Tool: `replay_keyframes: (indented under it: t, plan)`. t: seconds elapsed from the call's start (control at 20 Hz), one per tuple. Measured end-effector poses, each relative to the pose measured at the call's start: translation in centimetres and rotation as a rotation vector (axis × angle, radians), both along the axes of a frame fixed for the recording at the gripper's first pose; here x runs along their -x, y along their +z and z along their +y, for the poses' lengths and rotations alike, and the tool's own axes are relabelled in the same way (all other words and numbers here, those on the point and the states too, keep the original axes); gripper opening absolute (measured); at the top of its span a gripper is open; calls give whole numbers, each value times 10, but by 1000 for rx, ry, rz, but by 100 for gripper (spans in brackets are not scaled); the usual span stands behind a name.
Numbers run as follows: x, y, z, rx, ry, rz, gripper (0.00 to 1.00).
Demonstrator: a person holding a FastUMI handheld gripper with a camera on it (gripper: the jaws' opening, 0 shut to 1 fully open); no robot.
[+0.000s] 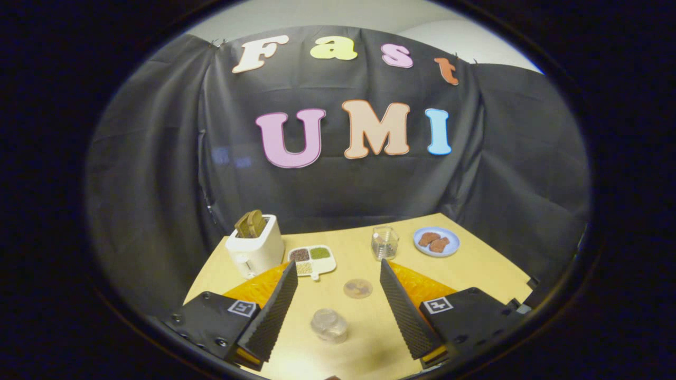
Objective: Take the bottle from table, then pour the juice into the cup, finally place the bottle on the coaster
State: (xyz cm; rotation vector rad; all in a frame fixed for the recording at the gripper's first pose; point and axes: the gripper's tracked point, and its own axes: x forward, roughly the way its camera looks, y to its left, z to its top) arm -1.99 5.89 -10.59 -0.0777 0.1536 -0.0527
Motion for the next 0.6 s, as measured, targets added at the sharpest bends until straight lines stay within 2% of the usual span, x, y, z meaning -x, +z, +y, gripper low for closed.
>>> replay_keyframes:
  t: [0.15,0.4,0.6]
  plan:
    - [10,-29,15,-41,-11,31,98]
    - [28,-84,18,-111,-74,105,98]
    - [38,-123,7,-93,-139,162,98]
